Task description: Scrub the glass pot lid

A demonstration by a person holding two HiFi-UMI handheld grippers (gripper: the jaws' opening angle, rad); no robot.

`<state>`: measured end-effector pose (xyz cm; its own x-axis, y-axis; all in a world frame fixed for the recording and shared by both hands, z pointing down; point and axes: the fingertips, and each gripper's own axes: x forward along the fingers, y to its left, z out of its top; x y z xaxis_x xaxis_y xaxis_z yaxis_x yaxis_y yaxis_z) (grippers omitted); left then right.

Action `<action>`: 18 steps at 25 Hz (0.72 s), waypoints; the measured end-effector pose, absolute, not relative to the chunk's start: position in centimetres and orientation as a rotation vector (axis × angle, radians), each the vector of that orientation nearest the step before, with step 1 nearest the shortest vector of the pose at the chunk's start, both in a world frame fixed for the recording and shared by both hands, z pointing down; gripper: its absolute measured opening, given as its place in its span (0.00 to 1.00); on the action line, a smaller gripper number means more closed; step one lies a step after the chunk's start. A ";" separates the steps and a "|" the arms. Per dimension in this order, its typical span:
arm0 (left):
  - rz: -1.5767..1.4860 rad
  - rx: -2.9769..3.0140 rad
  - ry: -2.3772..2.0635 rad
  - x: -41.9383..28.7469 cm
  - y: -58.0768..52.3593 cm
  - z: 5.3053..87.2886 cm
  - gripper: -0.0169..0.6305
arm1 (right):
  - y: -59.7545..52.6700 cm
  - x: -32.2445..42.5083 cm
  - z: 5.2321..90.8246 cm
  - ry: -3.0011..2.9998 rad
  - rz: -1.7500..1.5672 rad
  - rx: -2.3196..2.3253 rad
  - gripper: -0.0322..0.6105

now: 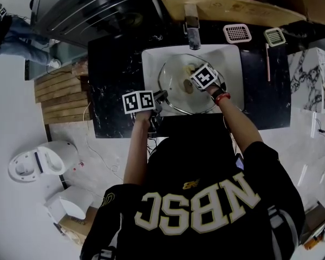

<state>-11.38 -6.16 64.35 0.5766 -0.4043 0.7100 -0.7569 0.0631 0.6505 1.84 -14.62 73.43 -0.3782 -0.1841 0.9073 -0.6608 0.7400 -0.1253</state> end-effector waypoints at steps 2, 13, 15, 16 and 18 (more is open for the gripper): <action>0.347 1.556 -1.008 -11.4 -6.1 64.3 0.19 | -14.9 3.5 73.4 -1.913 0.574 0.665 0.09; 0.337 1.559 -0.998 -11.4 -6.1 64.3 0.19 | -8.3 5.0 72.4 -1.825 0.571 0.609 0.09; 0.341 1.562 -1.002 -11.4 -6.2 64.4 0.19 | -7.0 3.8 71.6 -1.855 0.600 0.575 0.09; 0.343 1.562 -1.004 -11.4 -6.2 64.4 0.19 | -6.7 3.0 71.2 -1.877 0.591 0.561 0.09; 0.347 1.564 -1.005 -11.4 -6.2 64.4 0.19 | -5.9 1.3 70.4 -1.908 0.572 0.518 0.09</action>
<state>-11.37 -6.16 64.40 0.5843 -0.4044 0.7036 -0.7520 0.0562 0.6567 1.30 -5.85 70.35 -0.3754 -0.0971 0.9218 -0.5884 0.7934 -0.1560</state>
